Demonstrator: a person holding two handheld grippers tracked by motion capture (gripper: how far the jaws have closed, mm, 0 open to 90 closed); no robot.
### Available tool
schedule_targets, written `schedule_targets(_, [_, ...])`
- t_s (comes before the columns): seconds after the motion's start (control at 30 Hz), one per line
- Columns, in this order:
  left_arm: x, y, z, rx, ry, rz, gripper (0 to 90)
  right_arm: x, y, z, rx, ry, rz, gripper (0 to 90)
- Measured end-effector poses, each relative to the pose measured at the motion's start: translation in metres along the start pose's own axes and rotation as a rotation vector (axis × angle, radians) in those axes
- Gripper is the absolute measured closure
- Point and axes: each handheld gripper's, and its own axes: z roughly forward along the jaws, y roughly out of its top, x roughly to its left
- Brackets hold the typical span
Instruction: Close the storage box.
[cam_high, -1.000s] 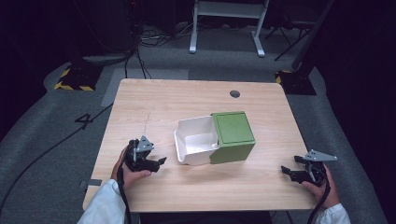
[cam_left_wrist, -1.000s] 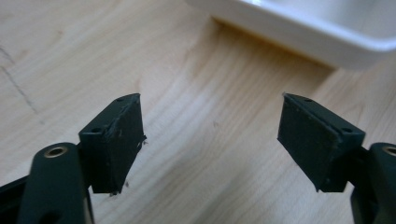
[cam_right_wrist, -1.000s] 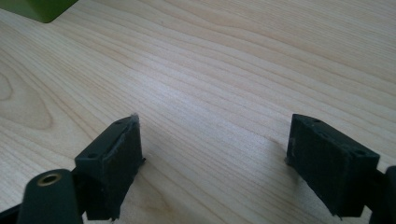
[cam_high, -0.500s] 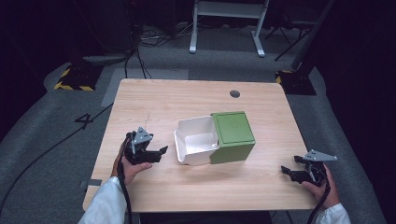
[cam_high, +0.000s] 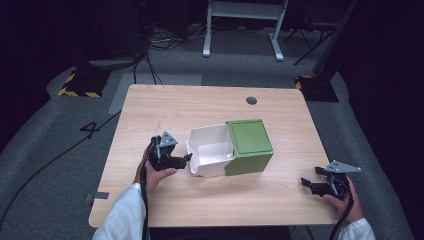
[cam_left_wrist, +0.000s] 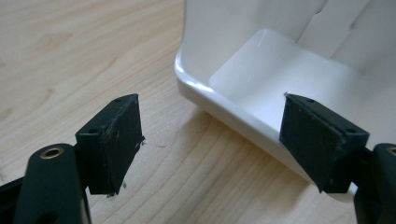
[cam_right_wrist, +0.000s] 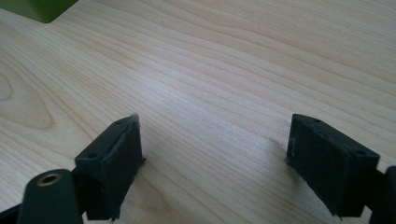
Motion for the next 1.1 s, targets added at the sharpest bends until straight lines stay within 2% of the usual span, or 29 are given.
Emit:
schedule_targets(0.13, [0.006, 0.001, 0.013, 0.014, -0.018, -0.057, 17.9, 0.000, 0.000, 0.000, 0.000, 0.000, 0.000, 17.8])
schedule_targets(0.33, [0.004, 0.004, 0.027, 0.044, -0.008, -0.059, 18.2, 0.000, 0.000, 0.000, 0.000, 0.000, 0.000, 17.8])
schedule_targets(0.4, [0.001, 0.006, 0.034, 0.059, 0.001, -0.043, 18.6, 0.000, 0.000, 0.000, 0.000, 0.000, 0.000, 17.8])
schedule_targets(0.43, [0.000, 0.007, 0.036, 0.066, 0.001, -0.041, 20.4, 0.000, 0.000, 0.000, 0.000, 0.000, 0.000, 17.8])
schedule_targets(0.53, [-0.002, 0.008, 0.043, 0.075, -0.005, -0.037, 35.6, 0.000, 0.000, 0.000, 0.000, 0.000, 0.000, 17.8])
schedule_targets(0.6, [-0.003, 0.009, 0.047, 0.088, -0.002, -0.028, 37.3, 0.000, 0.000, 0.000, 0.000, 0.000, 0.000, 17.8])
schedule_targets(0.83, [0.001, 0.010, 0.050, 0.059, 0.043, -0.075, 51.3, 0.000, 0.000, 0.000, 0.000, 0.000, 0.000, 17.8])
schedule_targets(0.9, [0.001, 0.011, 0.050, 0.049, 0.069, -0.093, 53.4, 0.000, 0.000, 0.000, 0.000, 0.001, 0.000, 17.8])
schedule_targets(1.03, [-0.002, 0.012, 0.052, 0.043, 0.078, -0.119, 55.0, 0.000, 0.000, 0.000, 0.000, 0.000, -0.001, 17.8])
schedule_targets(1.1, [-0.003, 0.012, 0.052, 0.045, 0.083, -0.118, 55.0, 0.000, 0.000, 0.000, 0.000, 0.000, 0.000, 17.8])
